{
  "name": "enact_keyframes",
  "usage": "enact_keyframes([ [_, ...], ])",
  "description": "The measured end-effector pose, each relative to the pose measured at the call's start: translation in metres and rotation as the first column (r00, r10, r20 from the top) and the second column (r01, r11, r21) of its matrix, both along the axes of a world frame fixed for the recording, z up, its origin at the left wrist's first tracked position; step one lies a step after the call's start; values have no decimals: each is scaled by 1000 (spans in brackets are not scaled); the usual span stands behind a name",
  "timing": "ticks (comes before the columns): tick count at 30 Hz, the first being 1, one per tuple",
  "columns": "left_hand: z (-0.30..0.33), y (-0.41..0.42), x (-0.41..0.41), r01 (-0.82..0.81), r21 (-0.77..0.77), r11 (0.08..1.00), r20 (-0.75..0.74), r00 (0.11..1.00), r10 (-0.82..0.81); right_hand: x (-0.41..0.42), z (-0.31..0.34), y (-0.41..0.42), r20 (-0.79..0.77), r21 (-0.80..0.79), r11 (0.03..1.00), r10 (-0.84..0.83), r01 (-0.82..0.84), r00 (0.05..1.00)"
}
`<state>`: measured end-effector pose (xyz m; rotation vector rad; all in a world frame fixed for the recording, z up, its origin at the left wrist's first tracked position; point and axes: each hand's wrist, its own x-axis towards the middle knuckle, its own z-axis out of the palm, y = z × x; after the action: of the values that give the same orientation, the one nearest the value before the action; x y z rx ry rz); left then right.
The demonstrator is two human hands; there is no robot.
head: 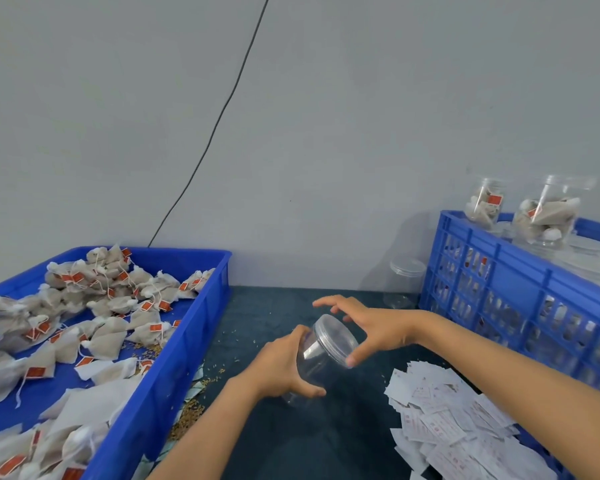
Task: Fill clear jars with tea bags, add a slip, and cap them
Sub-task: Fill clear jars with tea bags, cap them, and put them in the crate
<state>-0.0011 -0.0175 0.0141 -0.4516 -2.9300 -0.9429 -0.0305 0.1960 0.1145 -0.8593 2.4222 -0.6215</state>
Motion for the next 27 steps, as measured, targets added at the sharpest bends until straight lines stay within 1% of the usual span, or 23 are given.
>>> enact_keyframes([
  [1,1,2,0,4,-19,1000,-6,1000,-4,1,-1,-1,24,-25,997,-73,73,997],
  [3,4,5,0,9,-51,999,-11,1000,-9,3,-8,-10,15,0,965,-262,262,965],
  [5,4,5,-1,16,-67,998,-7,1000,-16,5,-17,-18,9,46,934,-355,354,935],
  [7,3,4,-1,21,-57,998,4,1000,-21,8,-18,-21,27,17,948,-318,318,948],
  [9,2,2,-1,13,-32,999,8,1000,-13,9,-11,-15,4,-39,986,-163,163,987],
  [10,1,1,0,5,-22,1000,5,1000,-5,8,-8,-11,-18,-37,995,-91,90,996],
  [11,1,1,0,0,-17,1000,1,1000,0,6,-5,-8,-22,-27,999,-41,40,999],
  [12,1,2,0,-1,-15,1000,-1,1000,1,6,-5,-8,-2,-18,999,-36,36,999],
  [13,0,2,1,2,-16,1000,-3,1000,-2,7,-6,-10,25,-24,996,-90,90,996],
  [14,0,3,1,6,-19,1000,-7,1000,-6,8,-9,-14,47,-39,982,-182,184,982],
  [16,0,4,1,14,-22,1000,-4,1000,-14,8,-15,-20,55,-47,942,-329,332,943],
  [17,0,4,1,20,-21,1000,2,1000,-20,7,-16,-21,48,-29,938,-345,346,937],
  [18,0,4,1,26,-20,999,9,1000,-26,6,-16,-20,42,-22,947,-320,321,947],
  [21,0,4,0,37,-27,999,10,999,-36,4,-6,-10,-17,-31,992,-120,120,993],
  [22,0,4,0,36,-28,999,3,999,-36,4,-5,-9,-30,-28,996,-80,79,996],
  [23,0,4,0,36,-28,999,-3,999,-36,5,-5,-9,-20,-24,996,-87,87,996],
  [26,1,5,1,44,-35,998,-19,999,-45,7,-13,-17,58,2,957,-291,291,955],
  [27,1,5,2,47,-36,998,-20,999,-48,7,-16,-18,65,14,949,-316,316,946],
])
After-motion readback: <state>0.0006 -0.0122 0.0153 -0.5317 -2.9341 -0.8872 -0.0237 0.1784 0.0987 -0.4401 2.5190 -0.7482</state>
